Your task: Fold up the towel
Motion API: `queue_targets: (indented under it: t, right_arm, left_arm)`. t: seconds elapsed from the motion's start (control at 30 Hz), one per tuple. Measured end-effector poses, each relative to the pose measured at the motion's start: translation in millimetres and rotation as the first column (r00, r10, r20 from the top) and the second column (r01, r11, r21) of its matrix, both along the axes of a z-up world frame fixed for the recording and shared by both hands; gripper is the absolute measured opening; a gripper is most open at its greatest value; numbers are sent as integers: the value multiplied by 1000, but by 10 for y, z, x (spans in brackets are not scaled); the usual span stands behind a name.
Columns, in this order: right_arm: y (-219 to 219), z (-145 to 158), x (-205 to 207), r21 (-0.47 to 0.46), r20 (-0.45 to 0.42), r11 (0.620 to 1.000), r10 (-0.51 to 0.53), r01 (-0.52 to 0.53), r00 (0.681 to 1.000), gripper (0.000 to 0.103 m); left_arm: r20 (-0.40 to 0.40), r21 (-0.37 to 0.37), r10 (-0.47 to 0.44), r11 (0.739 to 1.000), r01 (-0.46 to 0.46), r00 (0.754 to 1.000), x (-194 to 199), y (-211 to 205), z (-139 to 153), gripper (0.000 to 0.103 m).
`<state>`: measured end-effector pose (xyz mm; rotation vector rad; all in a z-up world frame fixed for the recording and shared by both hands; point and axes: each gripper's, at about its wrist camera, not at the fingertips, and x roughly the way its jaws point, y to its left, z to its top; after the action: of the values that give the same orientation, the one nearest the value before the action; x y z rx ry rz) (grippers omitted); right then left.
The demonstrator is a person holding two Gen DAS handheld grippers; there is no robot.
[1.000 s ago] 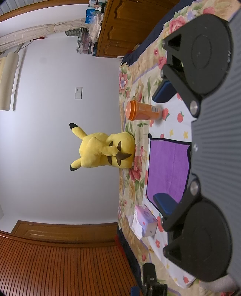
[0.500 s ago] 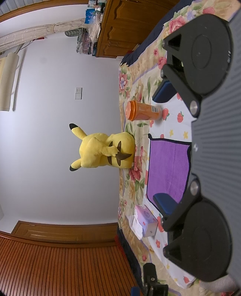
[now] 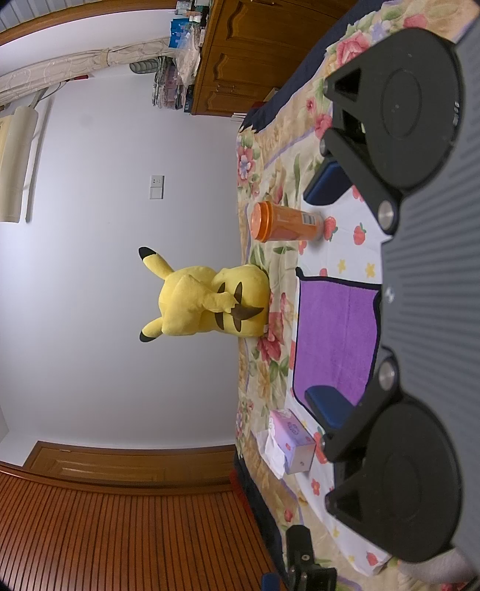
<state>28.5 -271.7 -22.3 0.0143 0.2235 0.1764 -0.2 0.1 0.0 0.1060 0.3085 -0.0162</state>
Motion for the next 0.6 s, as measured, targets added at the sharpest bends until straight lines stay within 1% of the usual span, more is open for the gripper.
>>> queue_targets:
  t: [0.6]
  right_arm:
    - [-12,5,-2,0,0,1000,0,0,1000,103]
  left_arm:
    - [1,2,0,1000,0,1000,1,0,0,103]
